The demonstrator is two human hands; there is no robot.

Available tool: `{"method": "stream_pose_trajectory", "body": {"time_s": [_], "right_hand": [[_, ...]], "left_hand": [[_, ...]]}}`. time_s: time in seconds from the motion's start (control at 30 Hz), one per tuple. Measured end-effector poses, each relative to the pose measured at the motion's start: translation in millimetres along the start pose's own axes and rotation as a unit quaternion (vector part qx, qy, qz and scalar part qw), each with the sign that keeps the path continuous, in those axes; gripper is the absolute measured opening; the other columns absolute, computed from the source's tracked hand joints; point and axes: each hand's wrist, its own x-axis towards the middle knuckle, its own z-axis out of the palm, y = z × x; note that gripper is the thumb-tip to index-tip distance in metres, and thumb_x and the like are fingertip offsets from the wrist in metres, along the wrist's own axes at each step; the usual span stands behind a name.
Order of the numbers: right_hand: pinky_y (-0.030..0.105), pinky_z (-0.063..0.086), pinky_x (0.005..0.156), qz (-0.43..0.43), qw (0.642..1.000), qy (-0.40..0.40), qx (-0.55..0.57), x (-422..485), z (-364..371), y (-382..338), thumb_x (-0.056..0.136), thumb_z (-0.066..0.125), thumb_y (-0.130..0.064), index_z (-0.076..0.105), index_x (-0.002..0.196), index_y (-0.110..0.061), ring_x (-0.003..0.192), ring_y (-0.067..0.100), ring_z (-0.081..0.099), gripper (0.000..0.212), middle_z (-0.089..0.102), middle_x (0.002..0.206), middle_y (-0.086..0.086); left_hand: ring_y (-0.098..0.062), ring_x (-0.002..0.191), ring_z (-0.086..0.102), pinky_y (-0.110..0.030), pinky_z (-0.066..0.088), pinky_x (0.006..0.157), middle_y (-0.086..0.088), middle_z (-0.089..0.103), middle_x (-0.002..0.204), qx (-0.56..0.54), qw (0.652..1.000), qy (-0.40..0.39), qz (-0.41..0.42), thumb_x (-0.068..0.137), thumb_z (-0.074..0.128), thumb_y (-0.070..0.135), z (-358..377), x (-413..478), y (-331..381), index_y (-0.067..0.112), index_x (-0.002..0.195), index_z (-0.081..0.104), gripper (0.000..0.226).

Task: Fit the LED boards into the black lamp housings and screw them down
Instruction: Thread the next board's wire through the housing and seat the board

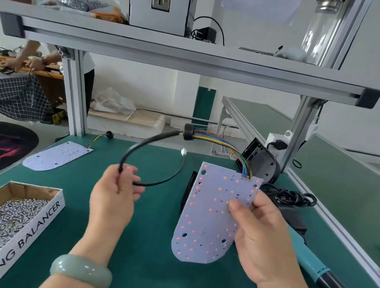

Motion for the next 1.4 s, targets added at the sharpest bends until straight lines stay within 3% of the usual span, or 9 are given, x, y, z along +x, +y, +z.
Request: {"method": "stream_pose_trajectory", "body": {"time_s": [0.2,0.47,0.67,0.8,0.87,1.03,1.13,1.23,1.4], "right_hand": [[0.033,0.058,0.074,0.090,0.992,0.051,0.078,-2.7,14.8,11.4,0.075,0.062,-0.012,0.070,0.097,-0.009,0.084,0.022,0.070,0.024,0.073,0.102,0.013],[0.038,0.057,0.073,0.218,0.966,0.017,0.141,-10.1,30.0,21.0,0.082,0.061,-0.012,0.065,0.107,-0.010,0.081,0.024,0.069,0.025,0.073,0.104,0.012],[0.047,0.049,0.091,0.216,0.958,0.052,0.183,-6.4,35.9,29.0,0.093,0.050,-0.010,0.060,0.117,-0.005,0.093,0.030,0.065,0.027,0.069,0.113,0.019],[0.039,0.057,0.074,0.230,0.955,0.057,0.180,-8.4,36.2,31.2,0.099,0.045,-0.010,0.062,0.113,-0.006,0.084,0.026,0.068,0.023,0.071,0.107,0.017],[0.037,0.058,0.072,0.229,0.957,0.055,0.167,-8.0,35.9,32.3,0.099,0.045,-0.011,0.061,0.116,-0.006,0.086,0.026,0.069,0.023,0.071,0.109,0.017],[0.043,0.054,0.086,0.215,0.961,0.058,0.166,-6.3,35.0,31.0,0.098,0.047,-0.012,0.061,0.119,-0.008,0.096,0.027,0.067,0.025,0.070,0.113,0.014],[0.046,0.051,0.088,0.217,0.958,0.063,0.174,-5.6,34.5,30.6,0.098,0.047,-0.012,0.061,0.118,-0.009,0.094,0.028,0.067,0.024,0.070,0.113,0.015],[0.041,0.055,0.078,0.217,0.959,0.047,0.178,-6.1,35.7,32.1,0.095,0.050,-0.013,0.062,0.114,-0.009,0.087,0.026,0.068,0.023,0.071,0.109,0.015],[0.036,0.056,0.070,0.209,0.962,0.020,0.174,-4.6,40.4,35.3,0.094,0.050,-0.011,0.064,0.108,-0.006,0.083,0.026,0.069,0.020,0.072,0.103,0.015]], "left_hand": [[-0.012,0.047,0.047,-0.033,0.041,0.058,0.010,0.053,0.047,-0.082,0.997,0.004,-0.017,0.064,0.059,0.067,-17.2,-12.2,40.7,0.031,0.059,0.058,0.036],[-0.006,0.040,0.032,-0.015,0.030,0.038,0.006,0.046,0.056,-0.317,0.931,-0.157,-0.094,0.078,0.065,0.049,-16.0,-30.4,60.6,0.026,0.059,0.057,0.031],[-0.020,0.058,0.061,-0.027,0.051,0.051,-0.004,0.062,0.071,-0.195,0.904,-0.357,-0.131,0.056,0.081,0.014,-16.4,-37.9,47.0,0.019,0.080,0.066,0.029],[-0.032,0.077,0.070,-0.037,0.057,0.064,-0.020,0.072,0.099,-0.164,0.876,-0.407,-0.201,0.069,0.077,-0.001,-19.7,-37.5,46.5,0.007,0.103,0.069,0.036],[-0.031,0.073,0.069,-0.038,0.054,0.068,-0.024,0.071,0.095,-0.092,0.890,-0.397,-0.204,0.084,0.068,0.013,-20.4,-38.7,46.4,0.003,0.090,0.072,0.012],[-0.035,0.077,0.071,-0.038,0.058,0.064,-0.020,0.073,0.091,-0.120,0.897,-0.384,-0.183,0.051,0.087,0.056,-24.0,-33.5,50.0,0.006,0.084,0.075,0.061],[-0.031,0.075,0.070,-0.033,0.056,0.061,-0.018,0.072,0.093,-0.203,0.871,-0.402,-0.198,0.034,0.096,0.043,-25.4,-29.2,48.7,0.009,0.090,0.074,0.069],[-0.034,0.082,0.071,-0.037,0.056,0.066,-0.023,0.070,0.103,-0.194,0.855,-0.438,-0.202,0.048,0.089,0.021,-23.7,-29.3,45.4,0.008,0.101,0.073,0.057],[-0.037,0.094,0.068,-0.039,0.056,0.075,-0.024,0.068,0.111,-0.145,0.834,-0.485,-0.220,0.064,0.075,0.027,-25.1,-33.4,39.6,0.006,0.108,0.070,0.049]]}}
